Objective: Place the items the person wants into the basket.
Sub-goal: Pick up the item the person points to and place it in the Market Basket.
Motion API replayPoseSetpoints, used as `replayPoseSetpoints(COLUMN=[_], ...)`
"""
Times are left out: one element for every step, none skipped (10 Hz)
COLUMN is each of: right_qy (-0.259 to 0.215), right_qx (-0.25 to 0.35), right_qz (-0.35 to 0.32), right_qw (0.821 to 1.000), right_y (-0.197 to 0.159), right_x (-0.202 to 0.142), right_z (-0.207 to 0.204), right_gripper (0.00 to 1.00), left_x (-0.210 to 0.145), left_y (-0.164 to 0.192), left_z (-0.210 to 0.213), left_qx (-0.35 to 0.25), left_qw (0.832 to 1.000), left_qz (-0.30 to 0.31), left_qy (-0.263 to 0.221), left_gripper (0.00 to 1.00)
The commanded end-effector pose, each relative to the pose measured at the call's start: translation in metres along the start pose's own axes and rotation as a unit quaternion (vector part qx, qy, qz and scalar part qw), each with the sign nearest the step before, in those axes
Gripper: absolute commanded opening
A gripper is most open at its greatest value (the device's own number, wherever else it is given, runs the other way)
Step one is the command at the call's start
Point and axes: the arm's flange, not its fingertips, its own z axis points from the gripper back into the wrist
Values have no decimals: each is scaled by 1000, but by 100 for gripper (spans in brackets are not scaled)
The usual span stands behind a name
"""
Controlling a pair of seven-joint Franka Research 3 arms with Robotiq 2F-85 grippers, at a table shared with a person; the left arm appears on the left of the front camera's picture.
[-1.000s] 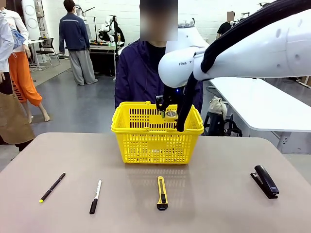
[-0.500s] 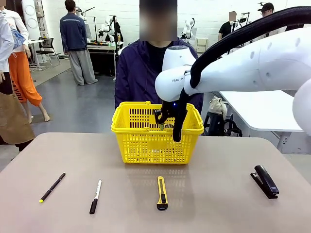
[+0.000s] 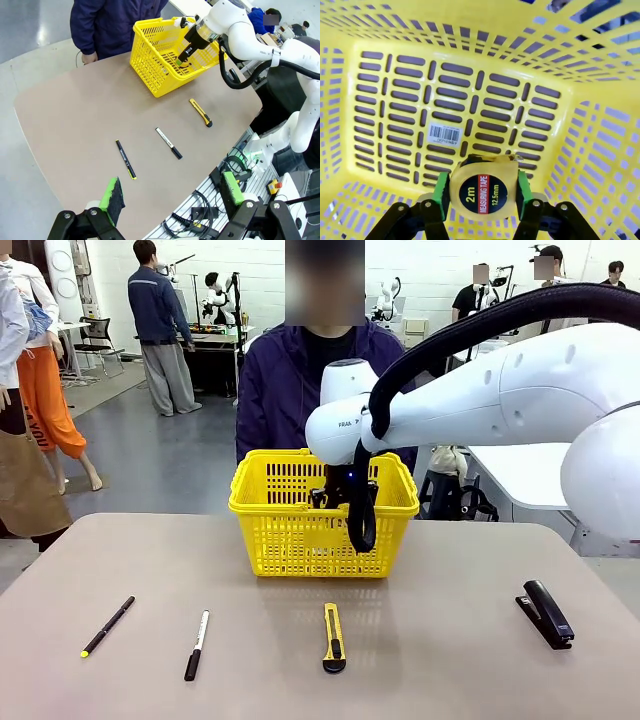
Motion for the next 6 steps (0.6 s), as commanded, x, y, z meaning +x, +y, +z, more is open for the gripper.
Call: replayPoseSetpoints(right_qy=[10, 11, 6, -5, -7, -8], right_qx=[-1, 0, 1, 3, 4, 5], right_qz=[14, 15, 21, 28, 33, 35], right_qw=[1000, 1000, 1000, 1000, 999, 999], right_y=[-2, -2, -2, -2, -2, -2], right_x=[12, 13, 12, 11, 10, 10], right_z=[-6, -8, -7, -6, -5, -6], right_gripper=[63, 63, 63, 87, 100, 100], left_x=[2, 2, 2, 2, 2, 2], left_y=[0, 0, 0, 0, 0, 0], left_z=[0, 0, 0, 0, 0, 0], left_qx=[-3, -3, -3, -3, -3, -3], left_qw=[1000, 1000, 1000, 1000, 1000, 1000], left_qz=[-1, -1, -1, -1, -1, -1], left_qy=[-6, -6, -6, -6, -6, -6], left_gripper=[100, 100, 100, 100, 100, 100])
